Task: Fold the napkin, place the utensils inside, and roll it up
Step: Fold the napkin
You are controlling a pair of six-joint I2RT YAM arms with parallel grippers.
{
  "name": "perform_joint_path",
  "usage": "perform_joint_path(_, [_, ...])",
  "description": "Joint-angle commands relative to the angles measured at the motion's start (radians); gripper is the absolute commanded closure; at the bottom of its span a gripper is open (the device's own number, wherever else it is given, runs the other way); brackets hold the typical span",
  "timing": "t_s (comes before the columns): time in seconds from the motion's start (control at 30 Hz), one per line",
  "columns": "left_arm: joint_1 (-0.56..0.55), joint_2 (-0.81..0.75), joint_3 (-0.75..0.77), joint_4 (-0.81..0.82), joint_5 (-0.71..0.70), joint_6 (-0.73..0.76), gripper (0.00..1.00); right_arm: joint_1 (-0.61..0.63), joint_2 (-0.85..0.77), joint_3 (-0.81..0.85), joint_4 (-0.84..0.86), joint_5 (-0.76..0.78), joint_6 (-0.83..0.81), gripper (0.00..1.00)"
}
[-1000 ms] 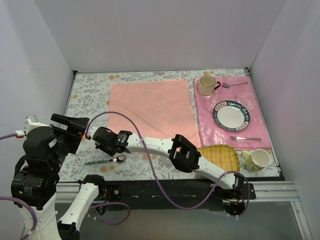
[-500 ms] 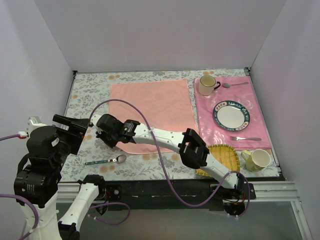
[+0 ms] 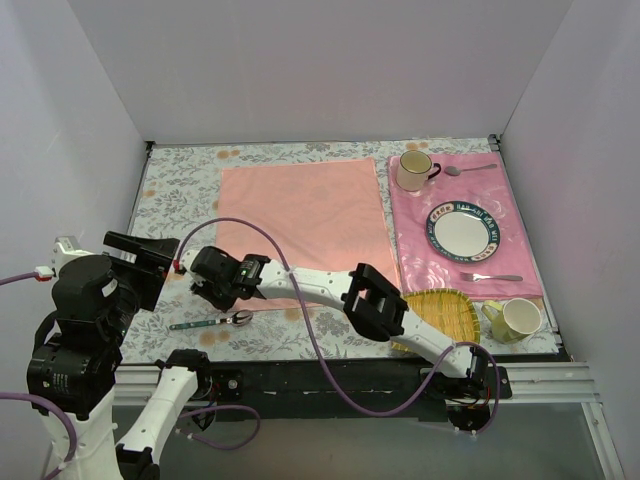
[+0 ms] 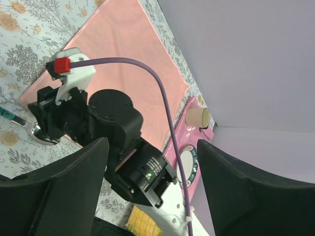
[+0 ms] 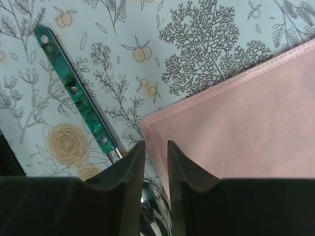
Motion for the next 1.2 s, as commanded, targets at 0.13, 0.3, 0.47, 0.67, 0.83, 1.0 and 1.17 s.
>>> perform_joint_path(0.13, [0.007, 0.007, -0.015, -0.011, -0.004, -0.008, 0.29, 0.021, 0.031, 0.029, -0.008, 0.080, -0.090, 0.55])
perform_joint_path(0.3, [0.007, 0.013, -0.027, 0.007, 0.005, -0.008, 0.29, 0.027, 0.043, 0.058, -0.006, 0.092, -0.110, 0.53])
perform_joint_path(0.47, [0.007, 0.020, -0.031, 0.015, 0.007, -0.007, 0.29, 0.036, 0.046, 0.072, 0.000, 0.108, -0.114, 0.53])
perform_joint_path(0.67, [0.007, 0.020, -0.044, 0.021, 0.011, -0.003, 0.29, 0.039, 0.048, 0.084, 0.018, 0.099, -0.114, 0.54])
perform_joint_path(0.83, [0.007, 0.027, -0.039, 0.029, 0.013, 0.009, 0.28, 0.047, 0.066, 0.095, 0.020, 0.086, -0.114, 0.53])
perform_joint_path(1.0, [0.005, 0.031, -0.027, 0.021, 0.011, 0.018, 0.27, 0.051, 0.091, 0.100, 0.029, 0.086, -0.114, 0.49])
perform_joint_path(1.17, [0.007, 0.031, -0.012, 0.007, 0.010, 0.023, 0.27, 0.051, 0.117, 0.097, 0.032, 0.097, -0.114, 0.48])
